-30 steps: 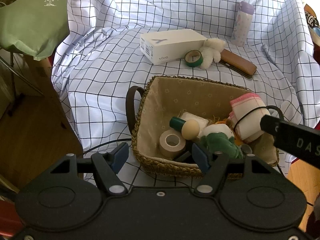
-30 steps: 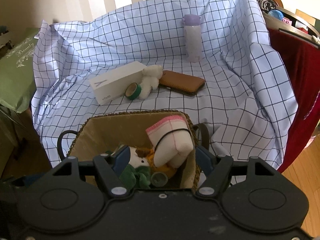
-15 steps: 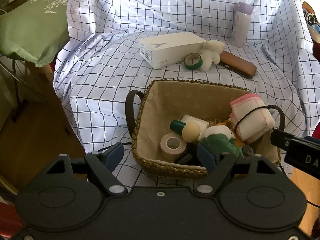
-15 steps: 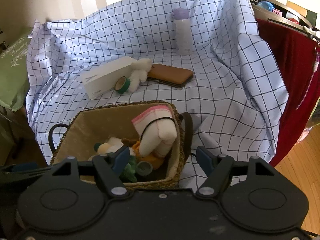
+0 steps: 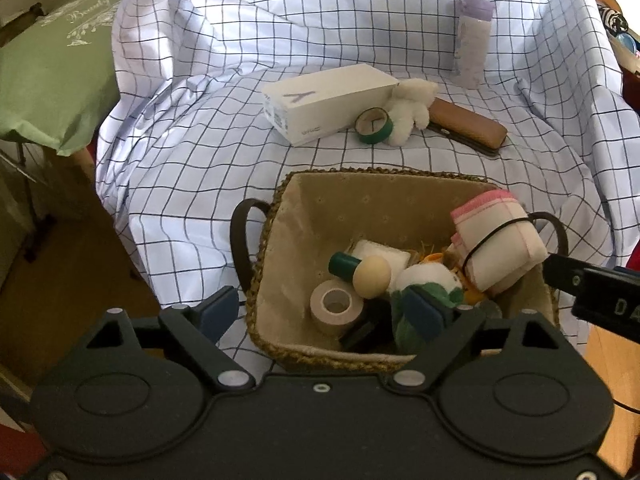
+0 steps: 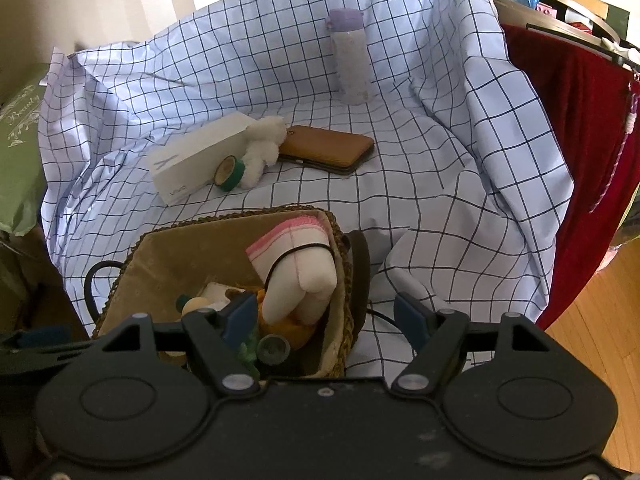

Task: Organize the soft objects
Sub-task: 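Reach the right tool to the white teddy bear while the left approaches the green tape roll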

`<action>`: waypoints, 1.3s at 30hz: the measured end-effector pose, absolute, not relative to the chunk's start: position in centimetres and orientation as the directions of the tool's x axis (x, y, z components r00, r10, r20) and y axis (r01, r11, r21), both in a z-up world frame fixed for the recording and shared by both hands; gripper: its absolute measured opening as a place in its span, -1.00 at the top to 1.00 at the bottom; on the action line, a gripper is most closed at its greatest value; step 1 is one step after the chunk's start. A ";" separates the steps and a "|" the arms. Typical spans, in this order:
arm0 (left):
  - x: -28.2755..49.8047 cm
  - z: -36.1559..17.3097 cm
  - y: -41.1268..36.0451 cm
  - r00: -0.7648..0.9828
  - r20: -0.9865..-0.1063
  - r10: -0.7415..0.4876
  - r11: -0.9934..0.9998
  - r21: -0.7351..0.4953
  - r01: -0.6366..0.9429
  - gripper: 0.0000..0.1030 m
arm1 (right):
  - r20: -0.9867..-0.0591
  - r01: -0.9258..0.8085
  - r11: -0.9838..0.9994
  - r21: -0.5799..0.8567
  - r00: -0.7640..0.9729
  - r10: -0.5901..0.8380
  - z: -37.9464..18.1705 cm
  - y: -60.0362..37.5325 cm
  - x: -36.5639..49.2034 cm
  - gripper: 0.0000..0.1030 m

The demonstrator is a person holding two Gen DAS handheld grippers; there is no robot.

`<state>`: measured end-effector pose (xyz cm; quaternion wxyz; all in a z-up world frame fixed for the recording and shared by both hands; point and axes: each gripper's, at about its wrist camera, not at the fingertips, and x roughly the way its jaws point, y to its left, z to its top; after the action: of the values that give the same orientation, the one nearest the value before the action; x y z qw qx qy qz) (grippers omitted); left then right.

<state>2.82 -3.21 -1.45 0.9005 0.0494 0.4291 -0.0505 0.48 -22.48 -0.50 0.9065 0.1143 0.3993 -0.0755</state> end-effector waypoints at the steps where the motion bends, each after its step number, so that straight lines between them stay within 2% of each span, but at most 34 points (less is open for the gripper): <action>1: 3.0 -1.4 -3.3 0.623 -0.780 -0.055 0.990 0.040 0.138 -0.76 | -0.744 0.227 0.963 0.143 0.667 -0.047 -0.5 -22.5 0.7 -0.48; 9: 5.0 -0.9 -4.0 0.601 -0.793 -0.098 0.983 0.018 0.184 -0.77 | -0.754 0.220 0.968 0.118 0.655 -0.057 0.1 -23.0 4.1 -0.51; 19: 8.8 -0.2 -5.1 0.634 -0.762 -0.132 0.970 0.032 0.241 -0.77 | -0.745 0.193 0.978 0.083 0.664 -0.068 0.5 -23.0 10.0 -0.51; 39: 16.5 -2.7 -4.4 0.554 -0.822 -0.129 0.977 -0.011 0.211 -0.76 | -0.700 0.045 0.999 0.016 0.714 -0.021 -0.7 -19.8 25.0 -0.51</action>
<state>16.48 -4.41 -2.68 0.8804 0.0443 0.4621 -0.0967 25.03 -19.79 -0.65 0.9255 0.0159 0.3780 -0.0177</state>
